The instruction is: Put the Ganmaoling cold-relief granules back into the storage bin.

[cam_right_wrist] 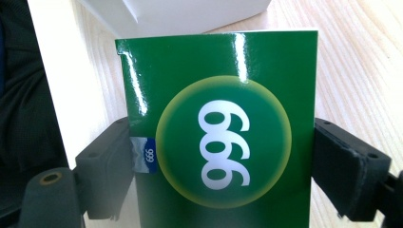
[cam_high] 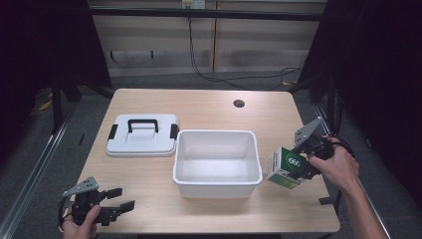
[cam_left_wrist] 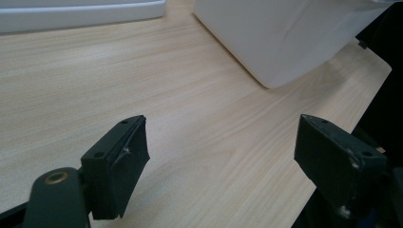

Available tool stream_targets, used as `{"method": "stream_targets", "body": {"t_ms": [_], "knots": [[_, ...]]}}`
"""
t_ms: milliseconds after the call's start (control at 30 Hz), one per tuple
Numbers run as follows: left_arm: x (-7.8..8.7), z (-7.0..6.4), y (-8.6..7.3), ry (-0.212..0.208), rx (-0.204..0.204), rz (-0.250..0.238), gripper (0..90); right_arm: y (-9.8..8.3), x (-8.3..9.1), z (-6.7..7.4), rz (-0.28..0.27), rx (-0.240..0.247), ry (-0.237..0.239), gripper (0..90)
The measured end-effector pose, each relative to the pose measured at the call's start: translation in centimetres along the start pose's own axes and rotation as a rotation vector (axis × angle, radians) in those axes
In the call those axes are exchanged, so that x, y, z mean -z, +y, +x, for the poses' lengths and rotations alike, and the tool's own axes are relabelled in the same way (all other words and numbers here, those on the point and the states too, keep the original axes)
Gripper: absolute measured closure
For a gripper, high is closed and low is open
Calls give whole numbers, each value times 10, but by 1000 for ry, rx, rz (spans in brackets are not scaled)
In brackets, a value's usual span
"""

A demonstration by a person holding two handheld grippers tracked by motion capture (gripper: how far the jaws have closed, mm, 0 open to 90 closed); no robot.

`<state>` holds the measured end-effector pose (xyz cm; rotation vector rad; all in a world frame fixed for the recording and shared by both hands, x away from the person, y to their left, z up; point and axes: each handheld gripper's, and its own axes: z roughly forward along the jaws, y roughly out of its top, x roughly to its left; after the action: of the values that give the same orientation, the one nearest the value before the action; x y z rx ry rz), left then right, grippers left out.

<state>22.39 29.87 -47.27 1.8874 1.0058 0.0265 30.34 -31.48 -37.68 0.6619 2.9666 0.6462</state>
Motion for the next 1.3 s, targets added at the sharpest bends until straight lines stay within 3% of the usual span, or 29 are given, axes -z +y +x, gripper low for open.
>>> {"method": "stream_targets", "body": {"t_ms": [233, 567, 700, 1000, 1233, 1300], "knots": [[0, 0, 0, 1, 0, 0, 186, -8, 3, 2, -54, -18, -15, 156], [0, 0, 0, -2, 1, 2, 186, -19, 21, 4, -125, -57, -59, 157], [1, 1, -1, -2, 7, -4, 186, -21, 29, 7, -187, -60, -75, 157], [1, 0, 0, -1, 7, -5, 186, -23, 42, 9, -268, -72, -106, 157], [1, 0, 0, 0, 5, -4, 186, -24, 47, 11, -275, -85, -159, 157], [1, 0, 0, 0, 5, -4, 186, -27, 50, 10, -303, -97, -160, 158]]}}
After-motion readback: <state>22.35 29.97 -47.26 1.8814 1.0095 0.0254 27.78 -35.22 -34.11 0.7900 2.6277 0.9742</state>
